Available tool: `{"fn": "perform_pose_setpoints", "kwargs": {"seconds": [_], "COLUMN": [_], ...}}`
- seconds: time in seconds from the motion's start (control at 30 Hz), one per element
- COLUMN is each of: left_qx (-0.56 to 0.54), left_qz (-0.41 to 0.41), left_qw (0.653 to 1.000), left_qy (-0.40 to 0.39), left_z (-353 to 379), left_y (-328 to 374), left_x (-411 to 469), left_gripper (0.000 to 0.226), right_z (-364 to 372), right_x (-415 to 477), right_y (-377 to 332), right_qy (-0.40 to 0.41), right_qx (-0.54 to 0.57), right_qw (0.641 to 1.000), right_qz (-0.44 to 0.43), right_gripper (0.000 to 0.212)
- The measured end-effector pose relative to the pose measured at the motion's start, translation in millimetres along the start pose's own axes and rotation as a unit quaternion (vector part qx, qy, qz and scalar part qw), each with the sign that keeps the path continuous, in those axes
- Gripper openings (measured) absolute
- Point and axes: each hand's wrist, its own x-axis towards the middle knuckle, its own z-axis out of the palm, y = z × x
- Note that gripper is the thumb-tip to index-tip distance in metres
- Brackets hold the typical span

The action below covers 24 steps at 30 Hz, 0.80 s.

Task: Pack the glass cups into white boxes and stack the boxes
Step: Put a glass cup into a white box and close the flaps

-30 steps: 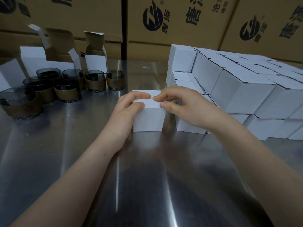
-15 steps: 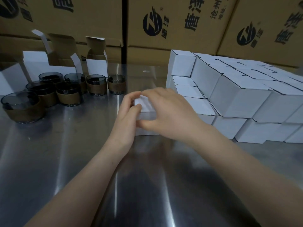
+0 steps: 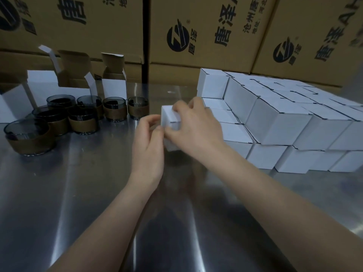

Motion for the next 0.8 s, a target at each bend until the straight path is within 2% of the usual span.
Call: {"fn": "perform_pose_setpoints", "kwargs": {"seconds": [0.13,0.23,0.37,0.5,0.8], "left_qx": [0.077,0.139,0.199,0.226,0.252], "left_qz": [0.019,0.059,0.088,0.08,0.096], "left_qw": [0.997,0.985,0.961,0.944,0.925], "left_qy": [-0.022,-0.089,-0.169,-0.225,-0.268], "left_z": [1,3,9,13,14], "left_y": [-5,-10,-11,-7,-1], "left_x": [-3,-7,-13,-17,-22], "left_gripper": [0.019,0.029,0.016,0.017,0.025], "right_z": [-19,-33,-37,-29,-10], "right_x": [36,67,95,109,113], "right_y": [21,45,70,80,87], "right_qy": [0.071,0.104,0.092,0.075,0.048], "right_qx": [0.061,0.06,0.004,-0.033,-0.094], "right_qw": [0.994,0.988,0.985,0.984,0.985], "right_qz": [0.057,0.101,0.147,0.16,0.134], "right_gripper": [0.052,0.051,0.047,0.042,0.045]}}
